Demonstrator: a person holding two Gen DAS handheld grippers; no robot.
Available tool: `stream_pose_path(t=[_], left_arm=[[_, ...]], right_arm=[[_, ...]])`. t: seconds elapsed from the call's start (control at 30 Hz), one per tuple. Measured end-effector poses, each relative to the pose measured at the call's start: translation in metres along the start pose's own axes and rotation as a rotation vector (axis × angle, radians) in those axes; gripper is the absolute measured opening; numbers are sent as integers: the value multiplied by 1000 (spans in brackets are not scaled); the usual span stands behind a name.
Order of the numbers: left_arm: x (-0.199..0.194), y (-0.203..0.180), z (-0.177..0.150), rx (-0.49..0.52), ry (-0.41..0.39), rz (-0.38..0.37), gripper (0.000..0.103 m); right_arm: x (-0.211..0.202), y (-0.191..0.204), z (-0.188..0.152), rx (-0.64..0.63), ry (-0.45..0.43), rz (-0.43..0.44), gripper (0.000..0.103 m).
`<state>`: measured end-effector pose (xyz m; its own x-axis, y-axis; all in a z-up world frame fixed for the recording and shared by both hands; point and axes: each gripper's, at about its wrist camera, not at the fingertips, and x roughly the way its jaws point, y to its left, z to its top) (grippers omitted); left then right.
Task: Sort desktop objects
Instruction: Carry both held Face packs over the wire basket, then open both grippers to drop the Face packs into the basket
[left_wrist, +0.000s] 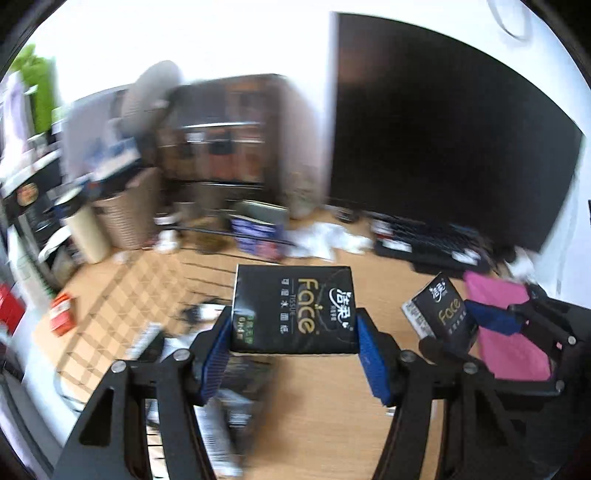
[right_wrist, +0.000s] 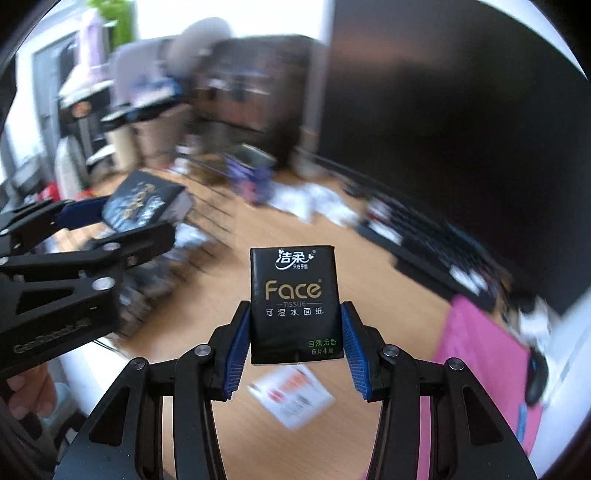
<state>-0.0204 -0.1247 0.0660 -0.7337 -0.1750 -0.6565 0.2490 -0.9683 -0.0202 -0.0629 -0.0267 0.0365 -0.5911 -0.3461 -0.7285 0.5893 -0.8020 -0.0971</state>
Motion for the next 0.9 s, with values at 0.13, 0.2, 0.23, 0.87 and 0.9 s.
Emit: stream_pose_path(t=[0.13,0.2,0.23,0.87,0.9], left_arm=[[4,54,-4,-70,22,106,68],[8,78,-8,-110,38,145,68],[10,89,-11,-127,52,157,68],[22,109,-20,-181,92,119,78],[21,107,-19,-174,89,122,78]], right_arm=[[15,56,35,-82,-21,106,47],[29,84,48,-129,-18,134,47],[35,96,52,-148,-13,147,47],[66,126,54,-188,12,154,53],[65,123,53,-182,15,166,53]])
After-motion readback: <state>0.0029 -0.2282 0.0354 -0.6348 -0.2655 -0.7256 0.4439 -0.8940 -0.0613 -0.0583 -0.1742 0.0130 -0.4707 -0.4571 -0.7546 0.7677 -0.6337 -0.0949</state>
